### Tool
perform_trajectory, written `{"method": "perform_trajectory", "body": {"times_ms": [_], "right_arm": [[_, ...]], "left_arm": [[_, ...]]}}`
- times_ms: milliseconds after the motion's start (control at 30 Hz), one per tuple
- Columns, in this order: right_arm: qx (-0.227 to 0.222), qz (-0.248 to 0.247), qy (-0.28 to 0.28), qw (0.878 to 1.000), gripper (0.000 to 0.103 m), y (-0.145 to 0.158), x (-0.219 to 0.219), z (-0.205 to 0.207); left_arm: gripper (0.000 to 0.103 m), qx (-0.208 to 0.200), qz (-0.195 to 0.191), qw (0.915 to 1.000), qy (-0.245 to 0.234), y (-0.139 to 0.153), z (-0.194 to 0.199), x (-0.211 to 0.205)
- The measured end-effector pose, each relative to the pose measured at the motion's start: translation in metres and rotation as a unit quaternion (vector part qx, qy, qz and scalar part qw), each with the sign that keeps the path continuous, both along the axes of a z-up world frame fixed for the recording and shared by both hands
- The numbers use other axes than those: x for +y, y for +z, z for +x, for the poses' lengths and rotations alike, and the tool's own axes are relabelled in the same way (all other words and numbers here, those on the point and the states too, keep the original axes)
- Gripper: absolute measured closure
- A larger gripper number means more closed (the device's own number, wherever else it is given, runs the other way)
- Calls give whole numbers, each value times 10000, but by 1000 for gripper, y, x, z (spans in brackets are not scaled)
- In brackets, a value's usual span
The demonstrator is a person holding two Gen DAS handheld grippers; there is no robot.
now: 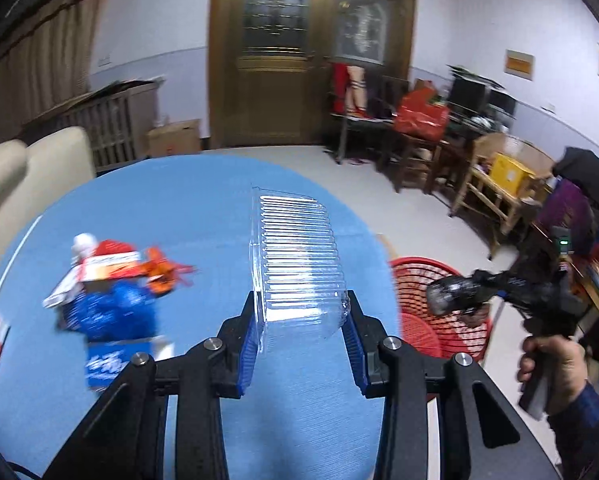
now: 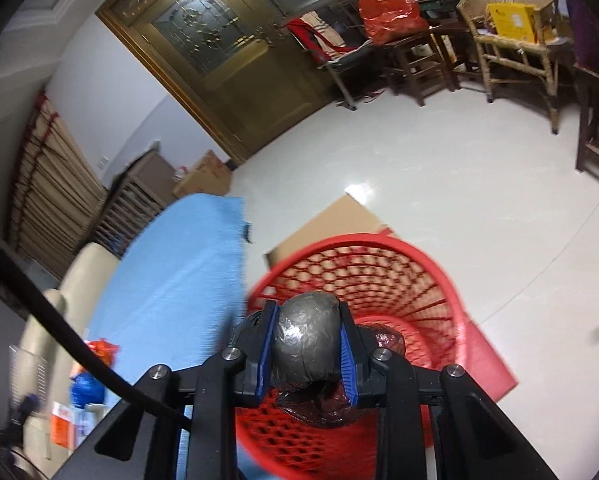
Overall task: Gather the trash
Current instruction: 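Carry both items to the red wastebasket and open both tools to drop them, then return both tools from the wastebasket to the table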
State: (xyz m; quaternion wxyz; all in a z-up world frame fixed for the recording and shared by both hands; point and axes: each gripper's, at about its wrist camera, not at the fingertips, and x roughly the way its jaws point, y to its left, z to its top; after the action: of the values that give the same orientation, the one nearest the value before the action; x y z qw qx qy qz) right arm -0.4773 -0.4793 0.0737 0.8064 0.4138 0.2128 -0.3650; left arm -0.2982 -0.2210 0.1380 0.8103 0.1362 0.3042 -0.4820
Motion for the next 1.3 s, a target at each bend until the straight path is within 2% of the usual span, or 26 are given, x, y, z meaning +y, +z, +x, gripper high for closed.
{"method": "perform_trajectory", "body": {"times_ms": [167,267,300,333,633,867,933,967,1000,1133,1300], "right_arm": [[286,85,-20,9996,73,-13,-8,-4],[459,235,70,9986,63,-23,-11,-2],[472,247,91,9985,36,-25,-12,-1],[469,240,46,9986,20,-25,-12,-3],[44,-116,-554,9984,20,12,-9,-47],[-175,-202,-802,9964,20,34,-4,-76],[-172,-226,-836,9961,20,37,-2,-81],[-172,-225,-850,9960,20,38,-1,-83],[-165,-218,-852,9960,20,38,-1,-84],[-112,-182,-788,9967,20,38,4,-81],[21,-143,-544,9984,20,32,13,-59]], "left_arm": [[63,-22,54,9990,-448,-1,-29,-36],[63,62,118,9977,-670,-8,-41,-56],[63,83,145,9971,-736,-9,-45,-61],[63,92,172,9967,-790,-10,-49,-65],[62,192,414,9911,-1249,-26,-74,-104],[60,304,740,9839,-1600,-46,-95,-143],[44,314,893,9824,-1608,-53,-98,-156],[26,324,974,9823,-1567,-55,-98,-162],[22,313,992,9826,-1540,-57,-97,-167],[22,259,986,9853,-1373,-54,-85,-159],[22,330,822,9921,-884,-50,-44,-113]]}}
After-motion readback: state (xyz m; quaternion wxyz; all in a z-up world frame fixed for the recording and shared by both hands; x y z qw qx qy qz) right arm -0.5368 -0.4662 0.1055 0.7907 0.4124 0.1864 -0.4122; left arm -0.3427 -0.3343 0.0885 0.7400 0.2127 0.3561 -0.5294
